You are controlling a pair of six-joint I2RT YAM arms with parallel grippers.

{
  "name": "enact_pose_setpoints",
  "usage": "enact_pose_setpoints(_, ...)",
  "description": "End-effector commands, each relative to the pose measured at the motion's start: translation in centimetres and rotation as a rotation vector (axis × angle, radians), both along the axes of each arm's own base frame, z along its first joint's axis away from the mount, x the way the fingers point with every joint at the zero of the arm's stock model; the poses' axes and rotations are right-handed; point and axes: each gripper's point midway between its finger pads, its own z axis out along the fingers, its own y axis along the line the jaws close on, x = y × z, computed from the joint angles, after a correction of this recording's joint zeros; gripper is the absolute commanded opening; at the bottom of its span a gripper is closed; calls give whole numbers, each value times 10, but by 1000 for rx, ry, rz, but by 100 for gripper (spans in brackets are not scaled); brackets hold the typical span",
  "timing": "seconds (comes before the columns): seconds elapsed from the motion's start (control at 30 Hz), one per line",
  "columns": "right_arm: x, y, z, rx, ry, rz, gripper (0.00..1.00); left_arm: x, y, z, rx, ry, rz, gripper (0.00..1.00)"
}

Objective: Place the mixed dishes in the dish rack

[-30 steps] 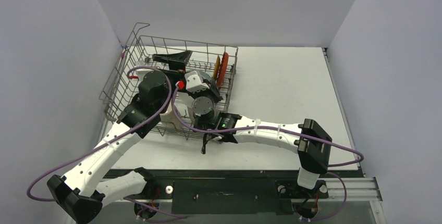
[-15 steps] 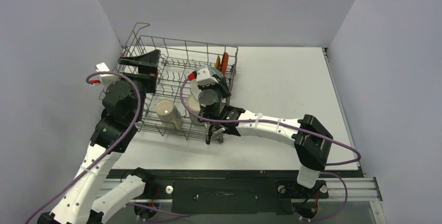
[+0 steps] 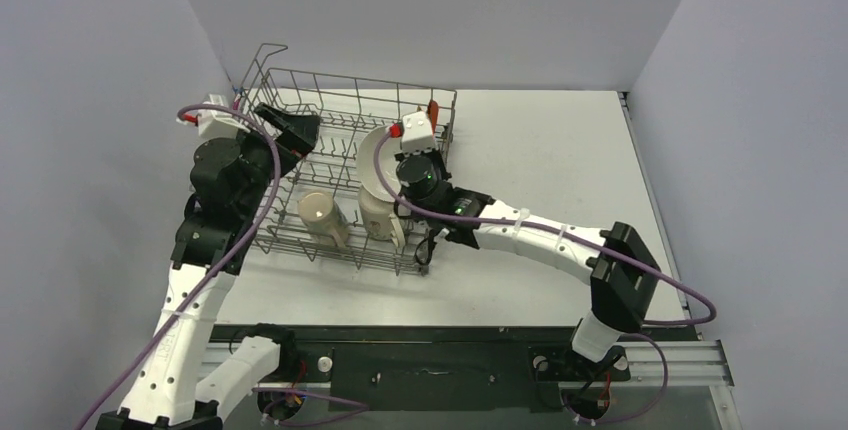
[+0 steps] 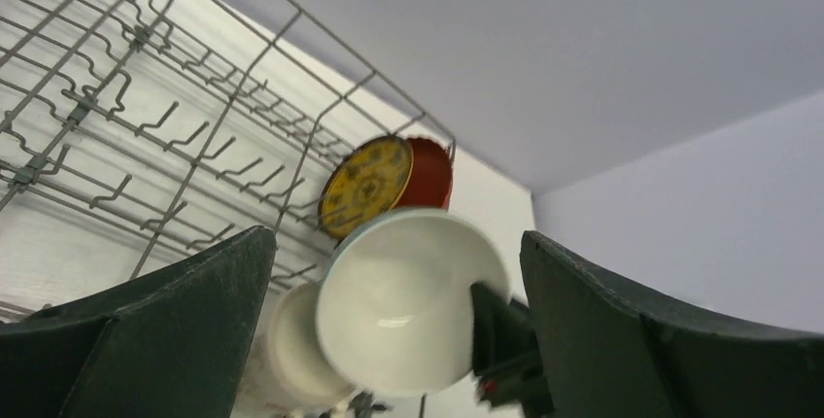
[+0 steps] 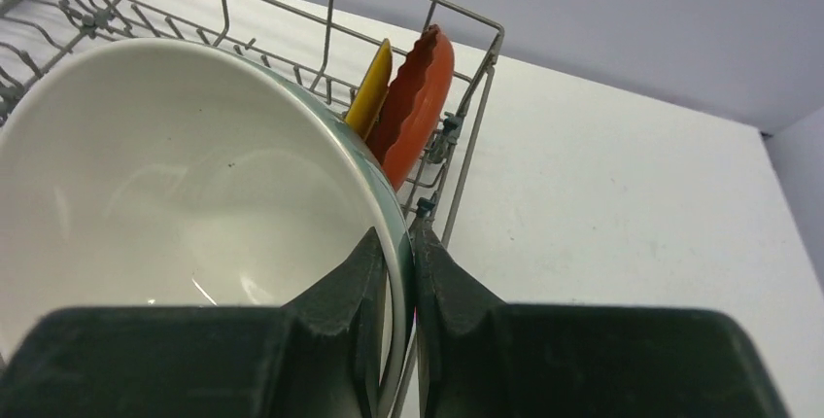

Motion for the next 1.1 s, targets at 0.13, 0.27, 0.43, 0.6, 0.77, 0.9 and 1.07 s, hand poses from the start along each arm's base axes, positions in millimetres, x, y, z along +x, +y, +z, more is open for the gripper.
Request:
enact_pose_setpoints(0.13,15,-23,104,571,-56,88,0,-9,-61,-28,218,77,-458,96)
enact_pose_setpoints(0.27,17,-22,108,611,-25,144,0,-2,-88,-38,202,130,-597,70)
enact_pose_setpoints(0.43,13,-20,110,629,-16,178,0,4,-107,-43,349,190,-559,75)
enact_pose_setpoints(0.6,8,-19,112,655,-13,196,0,11,-94,-55,528,274,-368,71)
enact_pose_setpoints(0.77,5,-19,113,665,-12,216,0,11,-77,-52,555,277,-282,66)
enact_pose_setpoints(0.9,2,-17,115,661,-15,244,0,12,-68,-55,591,296,-252,69)
enact_pose_setpoints(1.07,-3,-15,122,667,-25,282,0,18,-77,-64,628,333,-314,71)
